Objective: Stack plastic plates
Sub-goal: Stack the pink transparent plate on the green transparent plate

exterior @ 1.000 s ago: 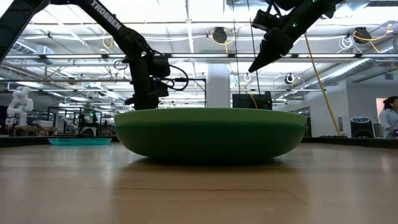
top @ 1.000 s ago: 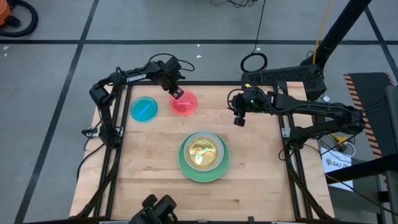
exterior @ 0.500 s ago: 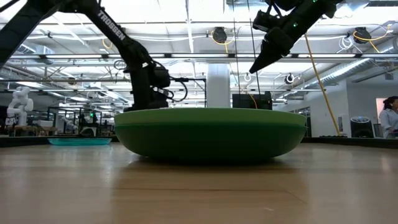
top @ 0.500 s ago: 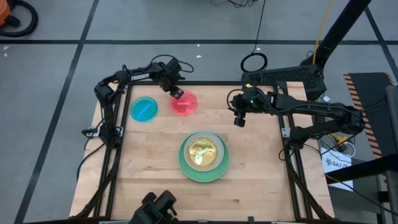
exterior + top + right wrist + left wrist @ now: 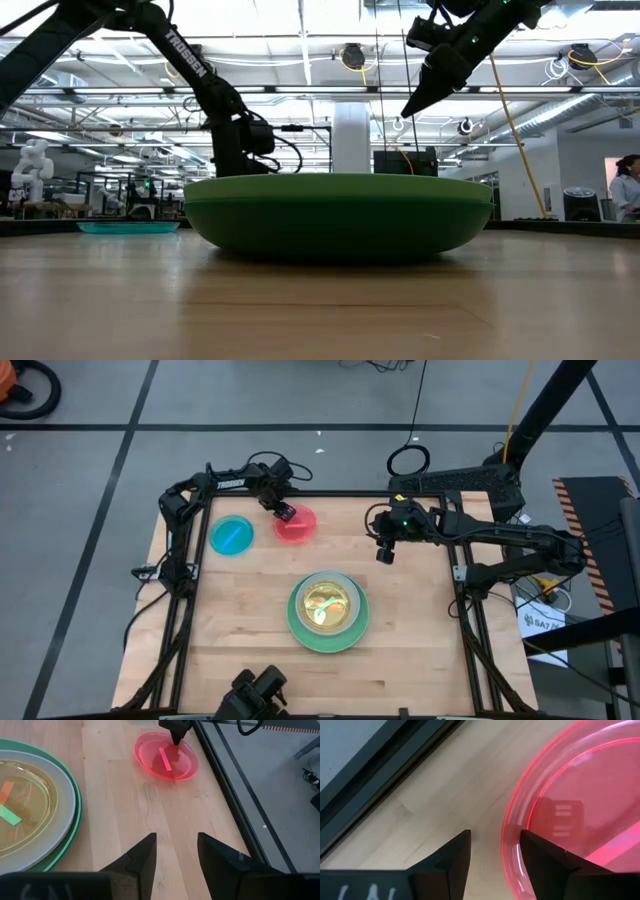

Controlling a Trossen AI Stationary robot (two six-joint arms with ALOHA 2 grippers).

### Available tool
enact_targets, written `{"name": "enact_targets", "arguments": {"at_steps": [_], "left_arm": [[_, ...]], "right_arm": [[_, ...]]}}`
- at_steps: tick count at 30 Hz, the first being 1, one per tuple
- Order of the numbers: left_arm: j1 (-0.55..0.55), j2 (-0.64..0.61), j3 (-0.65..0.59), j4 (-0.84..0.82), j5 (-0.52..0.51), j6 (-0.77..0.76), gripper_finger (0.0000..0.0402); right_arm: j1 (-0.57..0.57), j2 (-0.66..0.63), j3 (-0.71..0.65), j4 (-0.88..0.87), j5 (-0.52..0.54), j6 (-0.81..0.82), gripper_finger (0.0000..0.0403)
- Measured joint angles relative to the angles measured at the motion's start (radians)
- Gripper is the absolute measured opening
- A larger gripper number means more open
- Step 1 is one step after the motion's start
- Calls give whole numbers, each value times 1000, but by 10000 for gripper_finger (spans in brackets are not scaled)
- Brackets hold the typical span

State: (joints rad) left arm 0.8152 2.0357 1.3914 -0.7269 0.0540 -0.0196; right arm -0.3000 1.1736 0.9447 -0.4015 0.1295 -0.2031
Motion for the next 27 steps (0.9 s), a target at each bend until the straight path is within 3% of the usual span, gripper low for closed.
{"name": "enact_targets", "arguments": {"at_steps": [6, 27], "left_arm": [[-17, 0, 0, -1, 0, 11, 167], [-33, -4, 1, 3, 2, -20, 8]], "right_arm": [[0, 0, 0, 0, 0, 0, 134], [0, 0, 0, -1, 0, 0, 134]]}}
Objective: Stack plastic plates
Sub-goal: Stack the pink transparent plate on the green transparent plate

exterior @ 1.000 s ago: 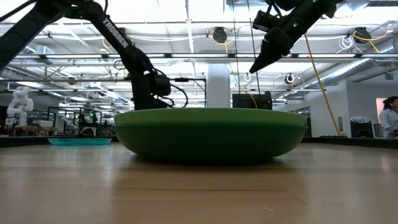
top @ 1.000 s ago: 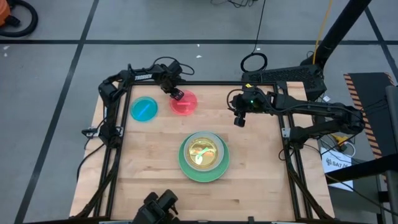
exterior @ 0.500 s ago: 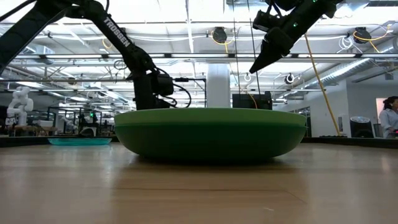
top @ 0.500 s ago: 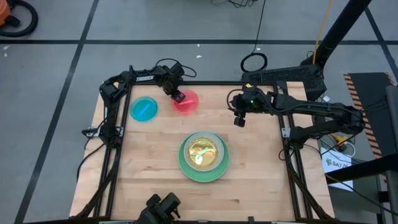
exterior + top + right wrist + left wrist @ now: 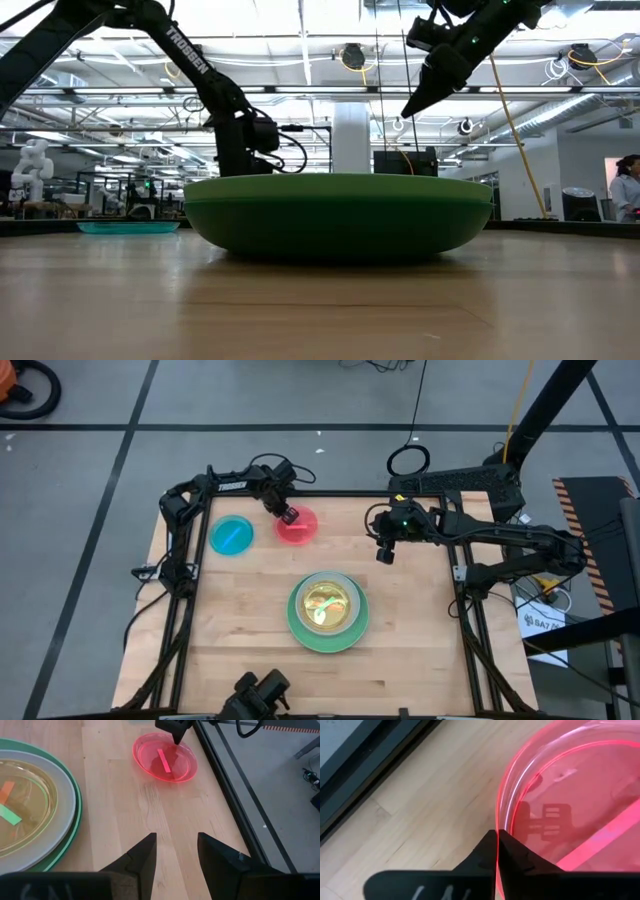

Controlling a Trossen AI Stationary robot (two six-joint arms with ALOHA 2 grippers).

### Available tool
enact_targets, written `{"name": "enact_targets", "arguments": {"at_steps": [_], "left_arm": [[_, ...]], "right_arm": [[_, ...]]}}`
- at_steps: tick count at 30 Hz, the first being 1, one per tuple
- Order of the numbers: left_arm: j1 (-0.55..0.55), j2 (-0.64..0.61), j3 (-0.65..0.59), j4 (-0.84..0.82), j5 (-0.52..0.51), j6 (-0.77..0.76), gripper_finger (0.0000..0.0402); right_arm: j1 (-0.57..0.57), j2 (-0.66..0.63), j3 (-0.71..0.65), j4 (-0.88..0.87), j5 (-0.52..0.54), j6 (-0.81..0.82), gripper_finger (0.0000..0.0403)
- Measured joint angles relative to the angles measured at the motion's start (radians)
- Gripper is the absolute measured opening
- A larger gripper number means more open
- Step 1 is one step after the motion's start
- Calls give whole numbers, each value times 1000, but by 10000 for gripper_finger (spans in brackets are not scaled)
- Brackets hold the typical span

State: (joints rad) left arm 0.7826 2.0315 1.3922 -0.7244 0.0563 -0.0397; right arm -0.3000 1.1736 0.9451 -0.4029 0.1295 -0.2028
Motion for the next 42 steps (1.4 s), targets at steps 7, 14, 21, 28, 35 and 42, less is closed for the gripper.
{"name": "enact_targets", "arguments": {"at_steps": [7, 14, 21, 28, 35, 42], "left_arm": [[2, -25, 0, -5, -1, -8, 6], [3, -106, 0, -12, -1, -8, 4], [0, -274, -1, -51, -2, -4, 4], [-75, -464, -1, -86, 107, -23, 3], [-279, -536, 0, -93, 172, -111, 3], [-496, -482, -1, -82, 99, -189, 3]], "right_arm": [[0, 0, 0, -14, 0, 0, 134], [0, 0, 0, -27, 0, 0, 134], [0, 0, 0, -44, 0, 7, 134], [0, 0, 0, -61, 0, 8, 134], [0, 0, 0, -66, 0, 8, 134], [0, 0, 0, -73, -5, 18, 134]]}}
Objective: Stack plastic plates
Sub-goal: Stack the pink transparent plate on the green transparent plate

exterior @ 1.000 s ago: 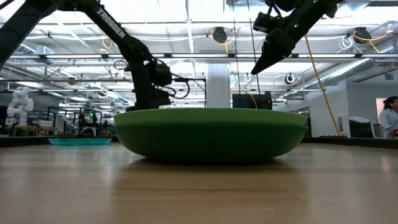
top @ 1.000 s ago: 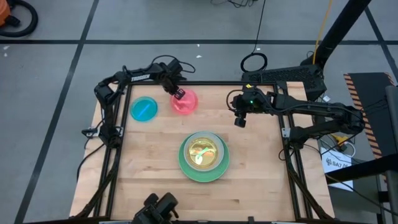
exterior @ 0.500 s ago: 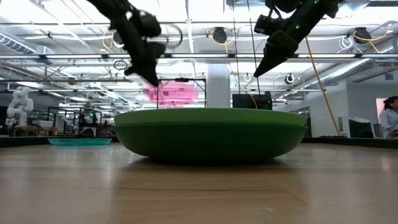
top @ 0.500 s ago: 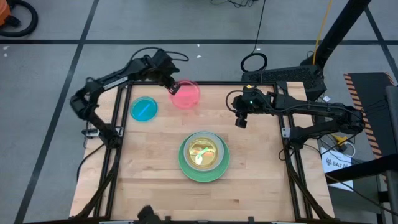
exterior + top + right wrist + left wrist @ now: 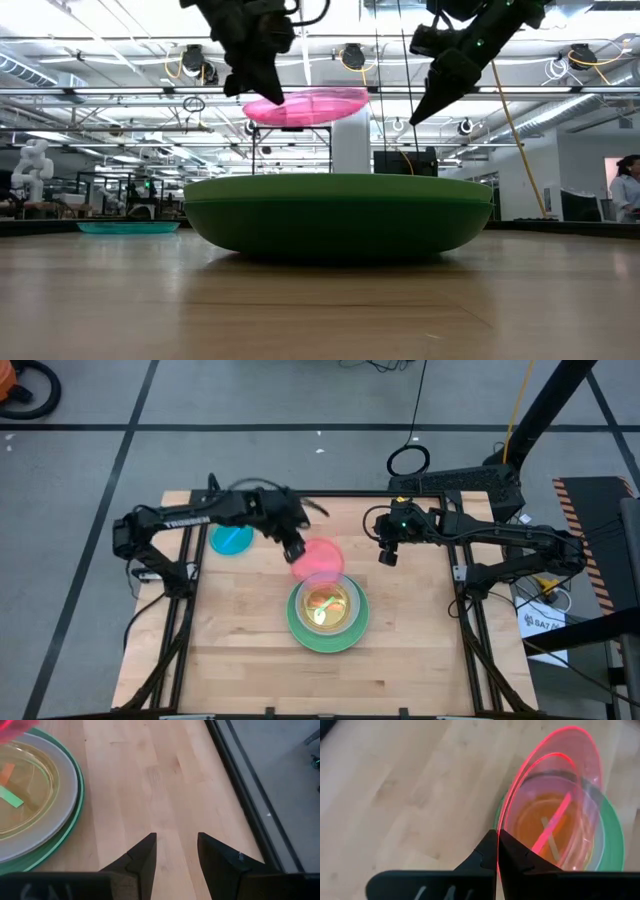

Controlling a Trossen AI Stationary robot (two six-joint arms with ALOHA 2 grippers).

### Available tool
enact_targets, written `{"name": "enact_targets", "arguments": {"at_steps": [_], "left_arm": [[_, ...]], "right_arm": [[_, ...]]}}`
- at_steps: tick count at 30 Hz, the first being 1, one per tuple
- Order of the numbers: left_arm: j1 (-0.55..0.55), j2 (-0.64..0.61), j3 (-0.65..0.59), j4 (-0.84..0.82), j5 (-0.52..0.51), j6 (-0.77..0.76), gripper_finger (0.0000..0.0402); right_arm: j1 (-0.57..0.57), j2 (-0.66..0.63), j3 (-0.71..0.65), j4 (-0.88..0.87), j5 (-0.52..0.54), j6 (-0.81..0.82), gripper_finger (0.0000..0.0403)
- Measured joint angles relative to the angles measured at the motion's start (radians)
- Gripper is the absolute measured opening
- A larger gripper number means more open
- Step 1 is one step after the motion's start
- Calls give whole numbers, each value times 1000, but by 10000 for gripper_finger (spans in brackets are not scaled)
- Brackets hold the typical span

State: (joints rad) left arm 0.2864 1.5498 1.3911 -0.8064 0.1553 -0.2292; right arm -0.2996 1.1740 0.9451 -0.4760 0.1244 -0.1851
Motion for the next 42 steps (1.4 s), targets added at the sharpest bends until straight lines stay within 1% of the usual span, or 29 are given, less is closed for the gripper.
{"name": "enact_targets", "arguments": {"at_steps": [4, 5, 8, 15, 19, 24, 30, 36, 38, 42], "left_arm": [[-76, 40, 0, 37, -47, -28, 3], [-91, 55, 0, 48, -52, -33, 3], [-123, 98, 0, 86, -60, -46, 3], [-156, 183, 1, 82, -98, -129, 3], [-174, 217, 0, 78, -98, -151, 3], [-187, 217, 1, 76, -101, -185, 4], [-217, 218, 1, 61, -104, -199, 7], [-238, 228, 1, 45, -156, -218, 8], [-239, 227, 1, 41, -157, -217, 9], [-238, 227, 1, 44, -158, -207, 9]], "right_arm": [[16, 0, 0, -21, -74, 31, 134], [29, -2, -5, -17, -78, 37, 134], [70, -16, -28, -21, -77, 43, 134], [148, -104, -66, -18, -75, 88, 134], [174, -157, -75, -15, -73, 114, 134], [204, -178, -75, -14, -70, 154, 134], [237, -172, -75, -7, -69, 159, 134], [256, -172, -76, -8, -67, 167, 134], [257, -172, -76, -7, -45, 167, 134], [257, -172, -76, -7, -38, 174, 134]]}}
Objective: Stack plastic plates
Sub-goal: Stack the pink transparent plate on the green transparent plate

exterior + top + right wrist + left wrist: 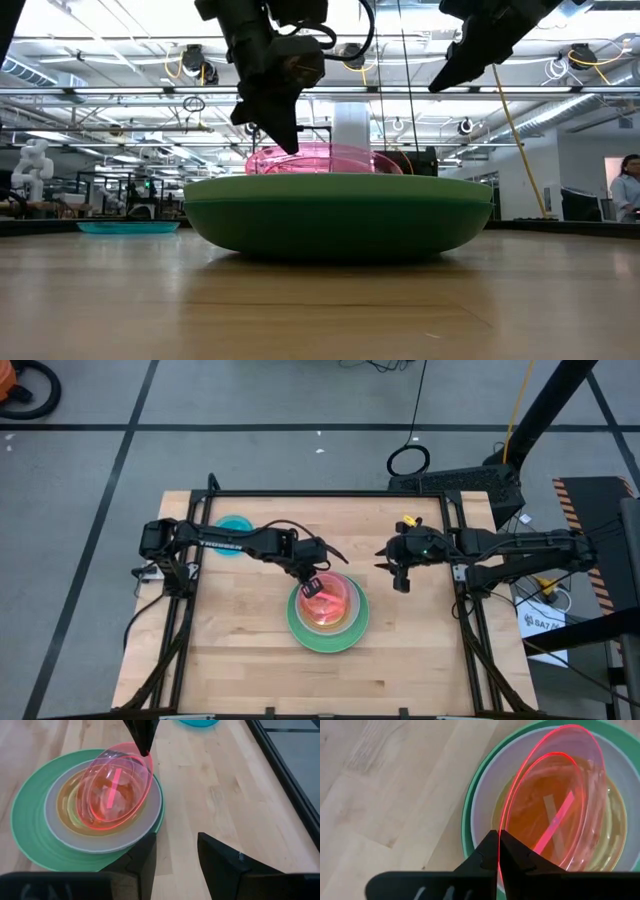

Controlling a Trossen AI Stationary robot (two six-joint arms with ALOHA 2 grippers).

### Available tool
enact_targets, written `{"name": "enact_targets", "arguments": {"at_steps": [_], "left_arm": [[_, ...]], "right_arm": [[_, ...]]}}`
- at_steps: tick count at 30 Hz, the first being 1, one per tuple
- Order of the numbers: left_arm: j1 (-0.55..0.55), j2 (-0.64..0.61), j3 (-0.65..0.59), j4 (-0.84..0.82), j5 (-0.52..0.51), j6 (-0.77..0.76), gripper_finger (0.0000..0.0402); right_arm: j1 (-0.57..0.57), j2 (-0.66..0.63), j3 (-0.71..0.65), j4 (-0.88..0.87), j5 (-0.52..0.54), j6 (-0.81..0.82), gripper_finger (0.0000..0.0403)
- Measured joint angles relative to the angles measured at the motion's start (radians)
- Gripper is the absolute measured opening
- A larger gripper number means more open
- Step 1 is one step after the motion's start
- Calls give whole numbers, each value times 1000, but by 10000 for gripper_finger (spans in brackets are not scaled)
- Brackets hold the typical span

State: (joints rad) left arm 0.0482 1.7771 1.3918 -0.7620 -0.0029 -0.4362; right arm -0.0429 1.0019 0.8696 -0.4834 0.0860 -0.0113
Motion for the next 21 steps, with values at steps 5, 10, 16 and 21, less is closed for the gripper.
{"name": "enact_targets", "arguments": {"at_steps": [5, 10, 16, 21], "left_arm": [[9, 0, 0, -4, -6, 6, 10], [24, 0, 0, -5, -8, 6, 17], [35, 0, 0, -40, -8, 13, 50], [37, 0, 0, -53, -8, 15, 76]], "right_arm": [[0, 0, 0, 0, -1, 0, 134], [0, 0, 0, 0, -1, 0, 134], [0, 0, 0, 0, -1, 0, 134], [0, 0, 0, 0, -1, 0, 134]]}}
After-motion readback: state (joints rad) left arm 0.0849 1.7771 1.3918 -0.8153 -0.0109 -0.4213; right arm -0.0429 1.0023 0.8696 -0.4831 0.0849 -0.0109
